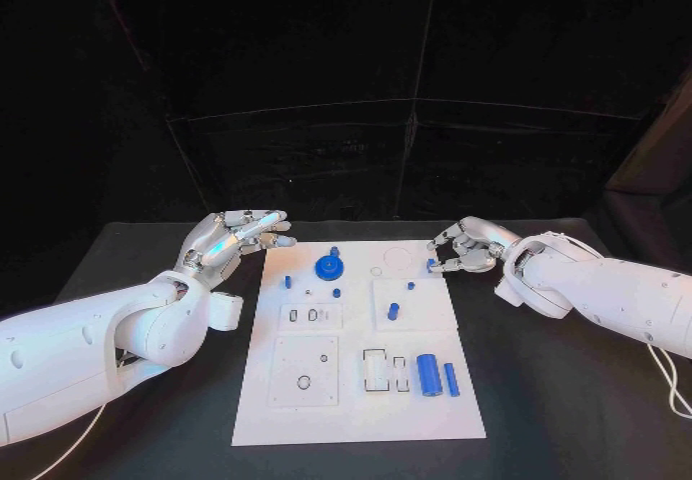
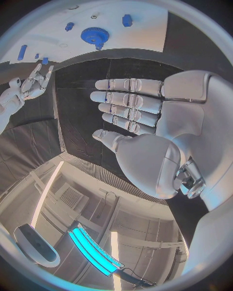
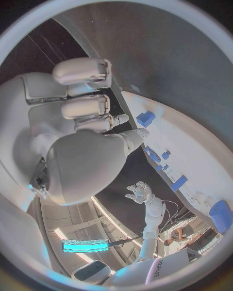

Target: Assemble the parts on the task board

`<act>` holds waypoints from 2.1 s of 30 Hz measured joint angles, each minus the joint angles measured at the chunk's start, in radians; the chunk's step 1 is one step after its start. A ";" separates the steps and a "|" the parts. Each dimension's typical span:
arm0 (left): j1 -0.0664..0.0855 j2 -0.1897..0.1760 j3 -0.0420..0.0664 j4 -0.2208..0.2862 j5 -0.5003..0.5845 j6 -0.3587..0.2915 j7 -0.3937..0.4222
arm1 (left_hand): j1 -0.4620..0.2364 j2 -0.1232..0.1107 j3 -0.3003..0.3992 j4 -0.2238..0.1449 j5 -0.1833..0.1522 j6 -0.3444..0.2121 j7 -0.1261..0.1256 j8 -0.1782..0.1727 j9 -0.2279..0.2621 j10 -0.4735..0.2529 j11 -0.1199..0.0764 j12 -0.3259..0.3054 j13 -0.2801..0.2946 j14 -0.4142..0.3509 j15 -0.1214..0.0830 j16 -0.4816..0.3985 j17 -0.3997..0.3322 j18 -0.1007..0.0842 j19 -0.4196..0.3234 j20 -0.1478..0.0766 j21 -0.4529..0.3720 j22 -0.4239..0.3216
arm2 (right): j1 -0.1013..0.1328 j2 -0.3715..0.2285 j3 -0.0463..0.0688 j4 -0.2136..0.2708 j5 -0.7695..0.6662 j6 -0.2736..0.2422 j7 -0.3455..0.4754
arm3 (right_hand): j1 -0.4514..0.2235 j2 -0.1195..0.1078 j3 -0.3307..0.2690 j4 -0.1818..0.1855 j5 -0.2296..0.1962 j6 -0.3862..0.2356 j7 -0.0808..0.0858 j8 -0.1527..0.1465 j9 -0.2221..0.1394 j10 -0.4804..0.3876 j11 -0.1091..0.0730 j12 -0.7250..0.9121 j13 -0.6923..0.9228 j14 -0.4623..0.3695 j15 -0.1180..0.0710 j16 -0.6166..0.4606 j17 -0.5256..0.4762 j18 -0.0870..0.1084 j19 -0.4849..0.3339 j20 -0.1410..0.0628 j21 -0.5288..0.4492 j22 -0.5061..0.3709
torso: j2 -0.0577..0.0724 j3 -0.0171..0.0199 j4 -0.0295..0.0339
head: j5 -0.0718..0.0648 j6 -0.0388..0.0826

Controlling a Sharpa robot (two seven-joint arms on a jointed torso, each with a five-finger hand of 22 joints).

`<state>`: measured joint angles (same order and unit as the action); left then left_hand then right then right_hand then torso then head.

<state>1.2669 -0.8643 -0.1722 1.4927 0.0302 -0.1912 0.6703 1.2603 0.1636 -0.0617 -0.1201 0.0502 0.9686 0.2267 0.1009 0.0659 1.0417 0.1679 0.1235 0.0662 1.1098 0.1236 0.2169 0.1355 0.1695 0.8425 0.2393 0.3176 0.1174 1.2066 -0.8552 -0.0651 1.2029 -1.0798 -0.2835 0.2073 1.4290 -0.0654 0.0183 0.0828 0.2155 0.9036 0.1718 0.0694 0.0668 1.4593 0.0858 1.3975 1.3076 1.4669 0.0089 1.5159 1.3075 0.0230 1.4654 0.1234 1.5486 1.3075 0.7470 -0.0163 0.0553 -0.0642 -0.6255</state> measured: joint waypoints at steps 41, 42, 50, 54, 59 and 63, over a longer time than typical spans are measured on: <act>-0.002 0.003 0.000 -0.006 0.000 0.002 -0.001 | 0.000 0.000 0.004 -0.004 0.000 0.000 0.000 -0.004 0.000 0.000 0.000 0.000 0.000 0.000 0.000 -0.005 0.001 0.000 0.000 0.000 0.000 -0.001 | -0.023 0.022 0.001 -0.029 -0.022 0.021 -0.014 | 0.034 0.055 0.050 -0.055 -0.032 0.067 -0.011 0.026 0.006 0.004 -0.004 0.009 0.003 0.000 0.000 0.000 0.000 0.000 0.000 0.000 0.000 0.000 | -0.001 -0.0001 0.0000 | -0.002 -0.008; -0.002 0.003 0.000 -0.006 0.000 0.002 -0.001 | 0.000 0.000 0.004 -0.004 0.000 0.000 0.000 -0.004 0.000 0.000 0.000 0.000 0.000 0.000 0.000 -0.005 0.001 0.000 0.000 0.000 0.000 -0.001 | -0.023 0.022 0.001 -0.029 -0.023 0.021 -0.014 | 0.032 0.057 0.051 -0.057 -0.032 0.067 -0.011 0.026 0.006 0.004 -0.004 0.009 0.003 0.000 0.000 0.000 0.000 0.000 0.000 0.000 0.000 0.000 | -0.001 -0.0001 0.0000 | -0.002 -0.008; -0.002 0.003 0.000 -0.007 0.000 0.002 -0.002 | 0.000 0.000 0.004 -0.004 0.000 0.000 0.000 -0.004 0.000 0.000 0.000 0.000 0.000 0.000 0.000 -0.005 0.001 0.000 0.000 0.000 0.000 -0.001 | -0.024 0.025 0.000 -0.030 -0.025 0.018 -0.015 | 0.010 0.079 0.072 -0.052 -0.036 0.099 -0.021 0.038 0.006 0.006 -0.013 0.014 0.003 -0.002 -0.006 0.000 0.000 0.000 0.000 -0.007 0.000 0.000 | -0.001 -0.0001 0.0000 | -0.003 -0.009; -0.002 0.003 0.000 -0.007 0.000 0.002 -0.002 | 0.000 0.000 0.004 -0.004 0.000 0.000 0.000 -0.004 0.000 0.000 0.000 0.000 0.000 0.000 0.000 -0.005 0.001 0.000 0.000 0.000 0.000 -0.001 | -0.025 0.025 0.000 -0.030 -0.022 0.010 -0.015 | 0.001 0.089 0.090 -0.050 -0.036 0.126 -0.029 0.047 0.006 0.007 -0.022 0.020 0.003 -0.002 -0.013 0.000 0.000 0.000 0.002 -0.013 0.000 0.000 | -0.001 0.0000 0.0000 | -0.004 -0.011; -0.002 0.003 0.000 -0.008 0.000 0.002 -0.003 | 0.000 0.000 0.004 -0.004 0.000 0.000 0.000 -0.004 0.000 0.000 0.000 0.000 0.000 0.000 0.000 -0.005 0.001 0.000 0.000 0.000 0.000 -0.001 | -0.025 0.027 0.000 -0.028 -0.009 -0.012 -0.015 | -0.002 0.097 0.106 -0.053 -0.040 0.145 -0.038 0.052 0.006 0.007 -0.029 0.022 0.000 -0.002 -0.020 0.000 0.000 0.000 0.002 -0.017 0.000 0.000 | -0.001 0.0001 -0.0001 | -0.004 -0.012; -0.003 0.003 0.000 -0.008 0.000 0.002 -0.003 | 0.000 0.000 0.004 -0.004 0.000 0.000 0.000 -0.004 0.000 0.000 0.000 0.000 0.000 0.000 0.000 -0.005 0.001 0.000 0.000 0.000 0.000 -0.001 | -0.025 0.028 0.000 -0.020 0.004 -0.036 -0.017 | 0.001 0.105 0.120 -0.061 -0.037 0.146 -0.037 0.055 0.006 0.006 -0.034 0.023 0.000 0.002 -0.024 0.000 0.000 0.000 0.000 -0.022 0.000 0.000 | -0.001 0.0002 -0.0001 | -0.003 -0.012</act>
<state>1.2644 -0.8614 -0.1723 1.4850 0.0301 -0.1890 0.6670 1.2603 0.1636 -0.0577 -0.1241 0.0503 0.9686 0.2267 0.0970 0.0659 1.0417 0.1679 0.1236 0.0662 1.1097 0.1236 0.2120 0.1361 0.1695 0.8423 0.2394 0.3177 0.1165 1.1819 -0.8276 -0.0651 1.1833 -1.0758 -0.3196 0.1908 1.4299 0.0392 0.1382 0.0220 0.1783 1.0496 0.1351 0.1245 0.0726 1.4649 0.0514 1.4201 1.3076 1.4687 -0.0148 1.5159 1.3075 0.0228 1.4653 0.1012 1.5486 1.3074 0.7465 -0.0161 0.0552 -0.0669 -0.6376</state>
